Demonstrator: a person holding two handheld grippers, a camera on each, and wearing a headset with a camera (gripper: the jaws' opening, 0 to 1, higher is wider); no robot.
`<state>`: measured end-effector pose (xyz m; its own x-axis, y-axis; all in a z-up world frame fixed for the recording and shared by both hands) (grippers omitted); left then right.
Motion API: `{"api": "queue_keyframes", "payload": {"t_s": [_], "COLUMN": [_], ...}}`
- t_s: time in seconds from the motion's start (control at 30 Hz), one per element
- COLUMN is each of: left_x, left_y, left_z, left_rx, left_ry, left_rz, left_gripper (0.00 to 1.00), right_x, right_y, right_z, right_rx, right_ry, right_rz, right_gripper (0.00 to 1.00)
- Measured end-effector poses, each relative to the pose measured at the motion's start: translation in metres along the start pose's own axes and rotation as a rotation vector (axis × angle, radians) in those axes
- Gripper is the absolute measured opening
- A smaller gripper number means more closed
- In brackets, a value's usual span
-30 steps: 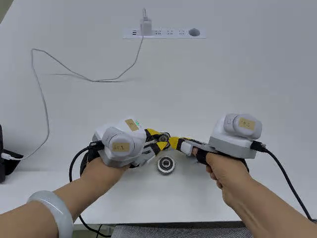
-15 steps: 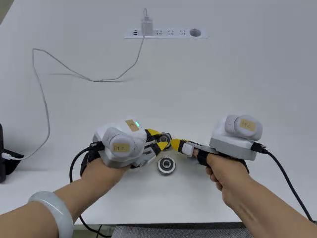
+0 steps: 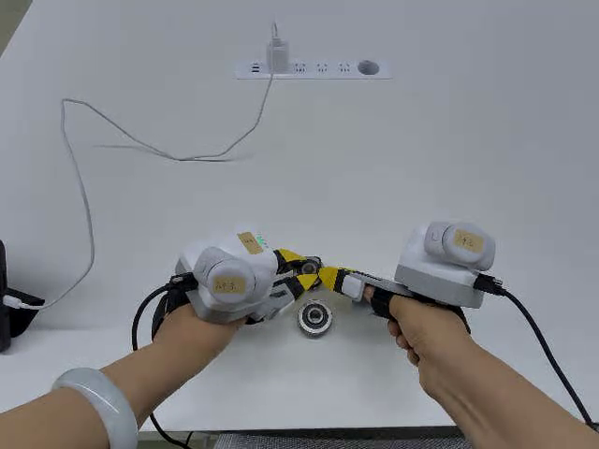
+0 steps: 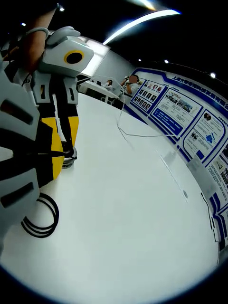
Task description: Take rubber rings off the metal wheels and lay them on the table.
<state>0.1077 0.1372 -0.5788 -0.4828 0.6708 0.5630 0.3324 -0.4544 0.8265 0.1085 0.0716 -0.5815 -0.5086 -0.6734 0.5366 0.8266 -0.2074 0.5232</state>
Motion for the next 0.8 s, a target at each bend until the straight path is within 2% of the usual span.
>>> {"api": "queue_keyframes", "payload": {"t_s": [0.43, 0.67, 0.8], "left_x": [0.0004, -0.0002, 0.0002], "left_y": [-0.0001, -0.0007, 0.0021], "left_z": [0.0001, 0.0017, -0.0006], "left_rx": [-0.004, -0.002, -0.011], "left_ry": [-0.004, -0.01, -0.022], "left_rz": [0.001, 0.007, -0.009], "left_gripper": [0.14, 0.14, 0.16], "right_x": [0.0004, -0.0005, -0.0006], "right_y": [-0.0004, -0.0011, -0.0008], "right_z": [0.005, 0.0019, 0.0017], "right_rx": [-0.007, -0.005, -0.004], "right_ry": [0.03, 0.016, 0.015], "right_rz": [-0.006, -0.005, -0.005], "right_gripper": [0.01, 0.01, 0.01]}}
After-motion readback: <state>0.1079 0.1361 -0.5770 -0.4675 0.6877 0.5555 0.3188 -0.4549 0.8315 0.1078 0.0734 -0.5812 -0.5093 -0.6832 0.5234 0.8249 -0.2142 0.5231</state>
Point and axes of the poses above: the centre of the closed fingertips' face, and the gripper's own axes: x roughly backward along the fingers, z roughly to its left, y roughly out of its top, the point moved 4 cm from there along x, roughly backward along the fingers, and after that the axes turned 1 degree about x, right-handed, at the moved point
